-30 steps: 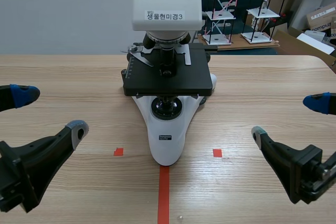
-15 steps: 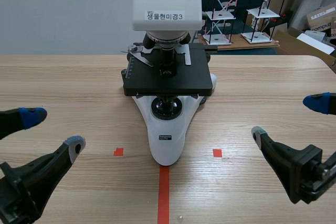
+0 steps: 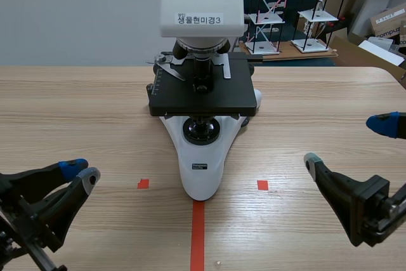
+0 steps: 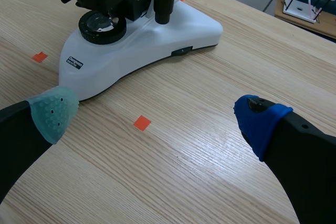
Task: Point at the diaphragm
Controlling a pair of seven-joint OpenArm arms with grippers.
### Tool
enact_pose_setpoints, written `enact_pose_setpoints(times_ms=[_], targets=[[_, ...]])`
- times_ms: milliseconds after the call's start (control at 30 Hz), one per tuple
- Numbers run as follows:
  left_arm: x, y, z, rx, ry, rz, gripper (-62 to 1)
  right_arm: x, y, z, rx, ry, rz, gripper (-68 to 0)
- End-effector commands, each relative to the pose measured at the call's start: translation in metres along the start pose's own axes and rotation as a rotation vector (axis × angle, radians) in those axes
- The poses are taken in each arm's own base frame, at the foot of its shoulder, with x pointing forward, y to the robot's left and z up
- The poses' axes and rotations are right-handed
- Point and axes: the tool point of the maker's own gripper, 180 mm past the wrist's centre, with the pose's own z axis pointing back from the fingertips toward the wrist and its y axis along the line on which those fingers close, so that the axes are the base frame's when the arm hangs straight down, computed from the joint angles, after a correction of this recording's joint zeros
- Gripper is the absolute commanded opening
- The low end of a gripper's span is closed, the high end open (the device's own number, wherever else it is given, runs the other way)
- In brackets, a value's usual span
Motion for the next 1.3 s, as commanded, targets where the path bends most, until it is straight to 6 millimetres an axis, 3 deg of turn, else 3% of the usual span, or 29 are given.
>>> enact_pose_setpoints(times_ms=[0, 167, 600, 1033, 1267], targets=[[0.006, -0.005, -0.006, -0.018, -0.055, 0.001, -48.7, 0.007, 0.001, 0.0, 0.009, -0.022, 0.006, 0.4], [-0.013, -0.012, -0.014, -0.057, -0.066, 0.004, -52.2, 0.007, 0.001, 0.0, 0.009, -0.022, 0.006, 0.4], [-0.051, -0.023, -0.047, -0.104, -0.065, 0.038, -52.4, 0.007, 0.001, 0.0, 0.009, -0.022, 0.006, 0.4], [-0.06, -0.032, -0.064, -0.158, -0.11, -0.006, -54.4, 0.007, 0.001, 0.0, 0.009, -0.022, 0.006, 0.4], [-0.056, -0.036, -0.078, -0.166, -0.142, -0.003, -55.3, 0.007, 0.001, 0.0, 0.009, -0.022, 0.006, 0.4]])
